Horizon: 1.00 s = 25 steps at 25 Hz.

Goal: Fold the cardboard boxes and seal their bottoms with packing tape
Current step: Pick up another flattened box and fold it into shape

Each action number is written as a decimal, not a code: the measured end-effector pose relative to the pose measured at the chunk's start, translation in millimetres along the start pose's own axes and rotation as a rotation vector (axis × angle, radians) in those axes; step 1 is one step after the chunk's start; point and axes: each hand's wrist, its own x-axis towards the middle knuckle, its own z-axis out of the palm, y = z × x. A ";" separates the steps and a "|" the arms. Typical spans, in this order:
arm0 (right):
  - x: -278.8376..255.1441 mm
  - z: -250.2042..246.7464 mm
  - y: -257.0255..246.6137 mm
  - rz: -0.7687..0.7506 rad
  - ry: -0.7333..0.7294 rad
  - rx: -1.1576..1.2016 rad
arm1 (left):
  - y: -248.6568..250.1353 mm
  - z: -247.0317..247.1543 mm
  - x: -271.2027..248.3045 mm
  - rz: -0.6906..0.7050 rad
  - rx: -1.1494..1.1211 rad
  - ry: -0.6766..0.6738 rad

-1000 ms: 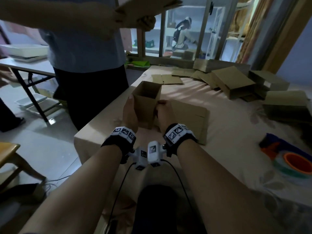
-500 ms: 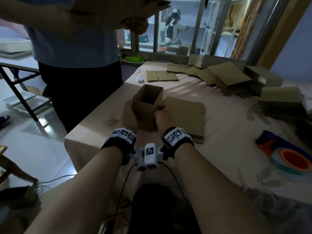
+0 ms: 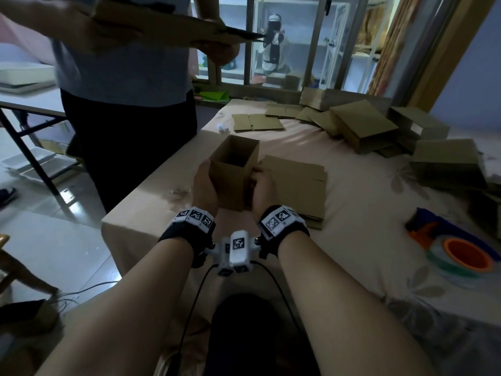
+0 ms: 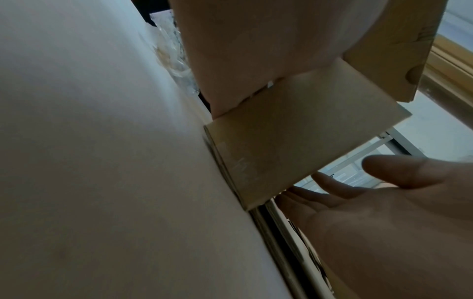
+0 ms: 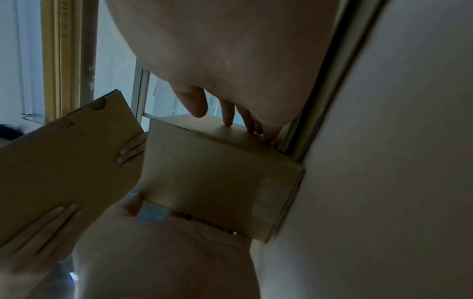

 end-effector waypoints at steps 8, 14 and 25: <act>-12.6 -14.3 -25.8 -0.052 0.048 -0.007 | 20.9 -2.1 -5.5 0.418 0.311 0.000; -12.5 -50.0 -47.6 -0.153 0.140 -0.035 | 39.9 14.4 -19.3 0.608 0.243 0.007; -30.7 -105.2 -70.7 -0.231 0.176 -0.279 | 55.8 62.1 -55.7 0.922 0.510 -0.116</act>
